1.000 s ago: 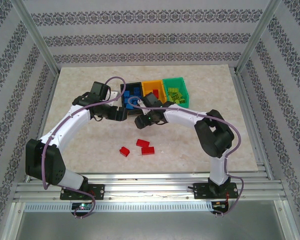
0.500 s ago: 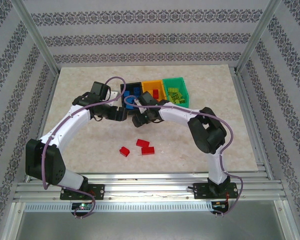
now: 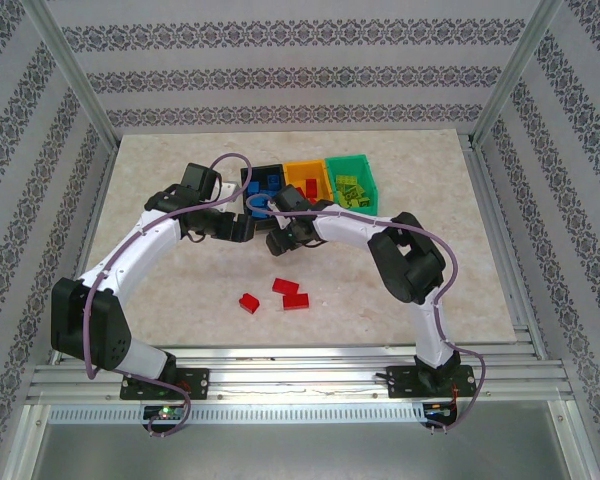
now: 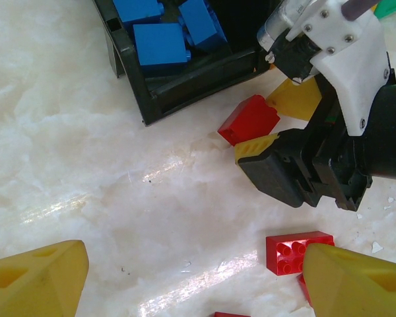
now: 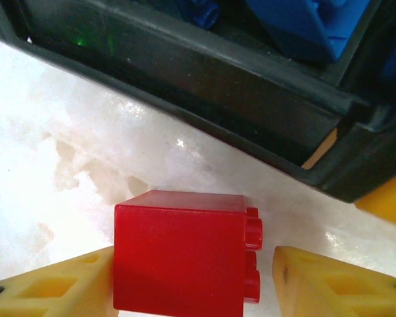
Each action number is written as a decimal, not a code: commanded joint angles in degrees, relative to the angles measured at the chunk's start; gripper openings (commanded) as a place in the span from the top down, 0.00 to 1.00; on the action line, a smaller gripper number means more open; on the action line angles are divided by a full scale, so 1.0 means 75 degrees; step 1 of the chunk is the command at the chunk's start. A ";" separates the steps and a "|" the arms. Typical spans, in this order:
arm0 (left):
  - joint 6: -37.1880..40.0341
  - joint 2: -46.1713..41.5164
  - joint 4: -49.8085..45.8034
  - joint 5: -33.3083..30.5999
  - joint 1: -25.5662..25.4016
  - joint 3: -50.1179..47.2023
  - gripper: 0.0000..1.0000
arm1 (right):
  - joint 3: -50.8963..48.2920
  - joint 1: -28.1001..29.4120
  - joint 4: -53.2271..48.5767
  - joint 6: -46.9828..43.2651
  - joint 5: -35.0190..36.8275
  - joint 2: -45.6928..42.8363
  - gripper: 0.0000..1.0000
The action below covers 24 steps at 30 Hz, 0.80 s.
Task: Sort the legos into containers by color
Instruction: Pick up the lego from the center of the table.
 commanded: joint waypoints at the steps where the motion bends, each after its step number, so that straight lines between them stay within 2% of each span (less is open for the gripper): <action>1: 0.0137 0.0047 -0.0264 -0.0068 0.0122 0.0147 0.15 | 0.0122 0.0094 -0.0049 -0.0061 -0.0129 0.0155 0.48; 4: 0.0137 0.0042 -0.0276 -0.0058 0.0122 0.0164 0.15 | -0.0008 0.0091 0.0032 -0.0061 -0.0191 0.0090 0.61; 8: 0.0133 -0.0060 -0.0279 0.0006 0.0117 0.0170 0.15 | -0.0145 0.0145 0.0056 -0.0061 -0.0232 -0.0027 0.69; 19: 0.0137 -0.0136 -0.0202 -0.0085 0.0129 0.0111 0.15 | -0.1030 0.0238 0.0338 0.0091 -0.0305 -0.1024 0.72; 24: 0.0138 -0.0101 -0.0208 -0.0100 0.0132 0.0123 0.15 | -0.1487 -0.0023 0.0464 0.0192 -0.0356 -0.1820 0.72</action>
